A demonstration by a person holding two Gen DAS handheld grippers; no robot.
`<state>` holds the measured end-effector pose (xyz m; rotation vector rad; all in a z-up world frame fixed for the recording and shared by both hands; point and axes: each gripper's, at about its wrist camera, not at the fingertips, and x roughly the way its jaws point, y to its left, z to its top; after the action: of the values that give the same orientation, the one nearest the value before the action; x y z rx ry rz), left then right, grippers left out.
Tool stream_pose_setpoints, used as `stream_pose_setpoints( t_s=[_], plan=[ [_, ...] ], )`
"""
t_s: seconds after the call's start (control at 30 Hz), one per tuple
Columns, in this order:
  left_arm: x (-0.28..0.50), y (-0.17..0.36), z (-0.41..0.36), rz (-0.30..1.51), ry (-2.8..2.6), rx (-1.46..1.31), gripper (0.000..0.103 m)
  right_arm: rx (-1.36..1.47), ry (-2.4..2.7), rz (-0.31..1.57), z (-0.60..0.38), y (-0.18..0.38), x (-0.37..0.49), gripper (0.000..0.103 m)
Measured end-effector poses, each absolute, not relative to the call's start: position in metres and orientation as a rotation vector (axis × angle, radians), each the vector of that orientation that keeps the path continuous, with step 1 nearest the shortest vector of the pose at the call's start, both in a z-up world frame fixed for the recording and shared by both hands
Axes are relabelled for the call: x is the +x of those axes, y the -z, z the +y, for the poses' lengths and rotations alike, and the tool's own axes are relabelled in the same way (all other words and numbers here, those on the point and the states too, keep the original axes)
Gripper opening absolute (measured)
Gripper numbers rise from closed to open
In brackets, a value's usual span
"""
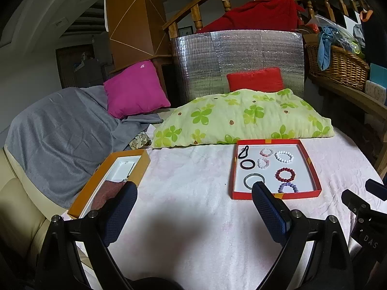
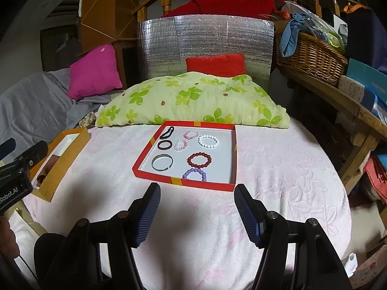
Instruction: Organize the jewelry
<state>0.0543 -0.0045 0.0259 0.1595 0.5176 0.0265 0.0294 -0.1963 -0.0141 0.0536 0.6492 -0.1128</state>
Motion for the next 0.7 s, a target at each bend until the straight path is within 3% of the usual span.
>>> stream_pose_setpoints(
  t_s=[0.7],
  plan=[
    [0.0467, -0.0357, -0.0001, 0.489, -0.034, 0.154, 0.096, 0.048, 0.115, 0.626, -0.1918, 0.0034, 0.0228, 0.068]
  ],
)
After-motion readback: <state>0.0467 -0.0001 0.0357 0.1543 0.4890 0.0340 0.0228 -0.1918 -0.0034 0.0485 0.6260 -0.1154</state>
